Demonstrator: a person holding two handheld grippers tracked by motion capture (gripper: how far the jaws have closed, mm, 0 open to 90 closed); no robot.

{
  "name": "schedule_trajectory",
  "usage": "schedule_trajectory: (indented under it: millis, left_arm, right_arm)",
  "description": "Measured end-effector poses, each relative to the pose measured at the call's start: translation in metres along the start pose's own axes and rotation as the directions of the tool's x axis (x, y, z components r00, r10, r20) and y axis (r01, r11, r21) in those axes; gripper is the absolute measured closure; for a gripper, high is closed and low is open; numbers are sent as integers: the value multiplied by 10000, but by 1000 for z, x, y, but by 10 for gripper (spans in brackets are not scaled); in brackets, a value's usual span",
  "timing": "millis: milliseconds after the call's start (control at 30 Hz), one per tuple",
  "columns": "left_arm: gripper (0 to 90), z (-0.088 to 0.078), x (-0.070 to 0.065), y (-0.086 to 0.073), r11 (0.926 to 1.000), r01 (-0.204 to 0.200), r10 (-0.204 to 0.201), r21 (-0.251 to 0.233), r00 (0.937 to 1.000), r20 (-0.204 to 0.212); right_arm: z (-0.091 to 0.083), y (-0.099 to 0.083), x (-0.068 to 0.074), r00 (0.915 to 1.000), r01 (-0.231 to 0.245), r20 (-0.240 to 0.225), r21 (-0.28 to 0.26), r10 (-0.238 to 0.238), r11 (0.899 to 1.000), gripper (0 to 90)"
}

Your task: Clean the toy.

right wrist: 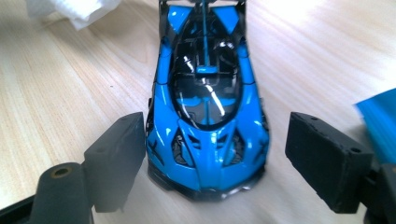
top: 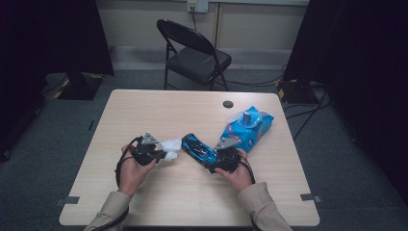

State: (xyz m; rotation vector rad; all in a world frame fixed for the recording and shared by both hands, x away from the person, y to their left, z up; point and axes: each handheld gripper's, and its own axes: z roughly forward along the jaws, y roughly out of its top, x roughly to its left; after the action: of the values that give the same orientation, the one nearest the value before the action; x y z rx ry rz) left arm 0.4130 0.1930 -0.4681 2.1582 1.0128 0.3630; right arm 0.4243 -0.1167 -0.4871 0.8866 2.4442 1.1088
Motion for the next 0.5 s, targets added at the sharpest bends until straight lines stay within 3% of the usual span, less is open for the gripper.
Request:
schedule_trajectory:
  millis: [233,300,333,500]
  left_arm:
    - [860,-1,-4,-6,10000,49,-49,-34,10000,16]
    - [860,-2,-6,-8,10000,17,-17,12,10000,87]
    - [860,-2,-7,-9,10000,-85,84,42,10000,45]
    - [860,-2,-12,-12,9999,-153,153,6,9997,197]
  right_arm:
    - [-11,9,-5,9996,-261,-149,-210,258,9994,198]
    - [-12,13,-6,9992,-340,-214,-210,336,9992,225]
    - [-10,17,-5,9993,-236,-278,-171,231,9996,290]
    - [-1,22,-6,9987,-276,-429,-86,272,9996,329]
